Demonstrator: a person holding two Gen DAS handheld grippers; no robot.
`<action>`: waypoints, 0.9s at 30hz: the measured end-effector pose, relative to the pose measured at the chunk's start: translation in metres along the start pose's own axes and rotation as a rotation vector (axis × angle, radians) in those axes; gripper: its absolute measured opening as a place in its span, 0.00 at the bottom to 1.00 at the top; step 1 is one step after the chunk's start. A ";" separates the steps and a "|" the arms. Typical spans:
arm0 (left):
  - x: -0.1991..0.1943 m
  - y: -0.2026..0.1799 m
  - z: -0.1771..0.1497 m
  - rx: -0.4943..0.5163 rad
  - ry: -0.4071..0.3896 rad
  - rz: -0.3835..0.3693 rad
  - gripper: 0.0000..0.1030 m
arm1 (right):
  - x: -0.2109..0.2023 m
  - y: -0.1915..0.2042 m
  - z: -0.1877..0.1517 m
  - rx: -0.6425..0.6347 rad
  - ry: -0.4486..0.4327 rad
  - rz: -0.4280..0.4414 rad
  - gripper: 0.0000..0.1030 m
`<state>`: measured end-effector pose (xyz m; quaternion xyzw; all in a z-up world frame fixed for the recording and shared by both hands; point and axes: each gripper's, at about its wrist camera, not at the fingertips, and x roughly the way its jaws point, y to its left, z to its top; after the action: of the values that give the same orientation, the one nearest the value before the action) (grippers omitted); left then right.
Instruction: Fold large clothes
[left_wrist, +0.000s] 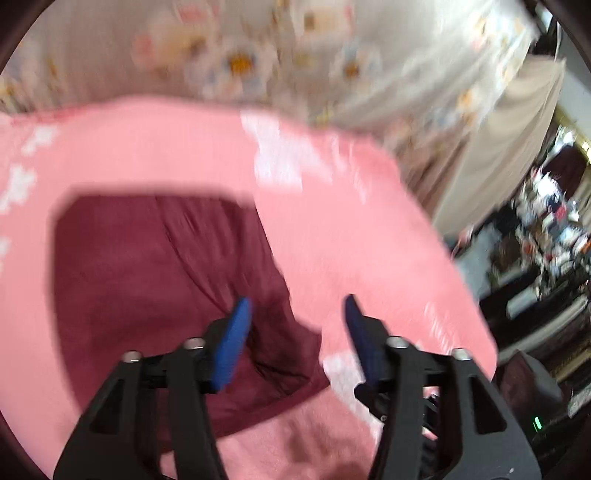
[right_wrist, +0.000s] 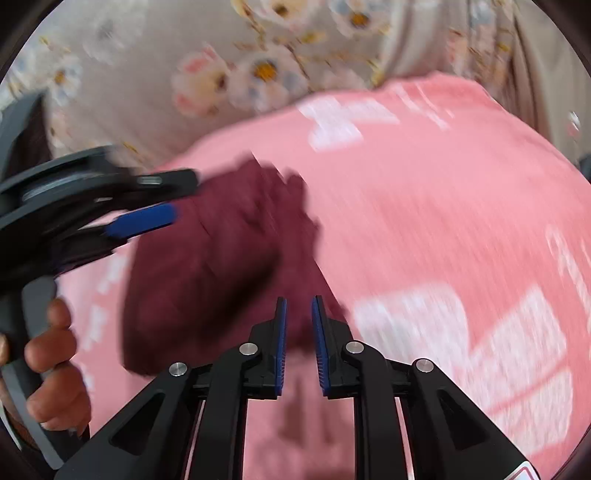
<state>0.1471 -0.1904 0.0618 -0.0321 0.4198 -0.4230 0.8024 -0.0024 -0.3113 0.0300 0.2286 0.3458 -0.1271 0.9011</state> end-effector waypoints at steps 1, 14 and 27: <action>-0.020 0.008 0.011 -0.012 -0.062 0.039 0.62 | 0.002 0.006 0.013 -0.004 -0.014 0.022 0.38; -0.031 0.129 0.041 -0.189 -0.078 0.398 0.62 | 0.150 0.019 0.123 0.088 0.189 -0.003 0.57; 0.039 0.121 0.030 -0.161 0.025 0.365 0.61 | 0.130 -0.041 0.075 0.115 0.085 0.001 0.02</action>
<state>0.2583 -0.1500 0.0072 -0.0143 0.4610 -0.2358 0.8554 0.1187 -0.3933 -0.0232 0.2855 0.3759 -0.1366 0.8709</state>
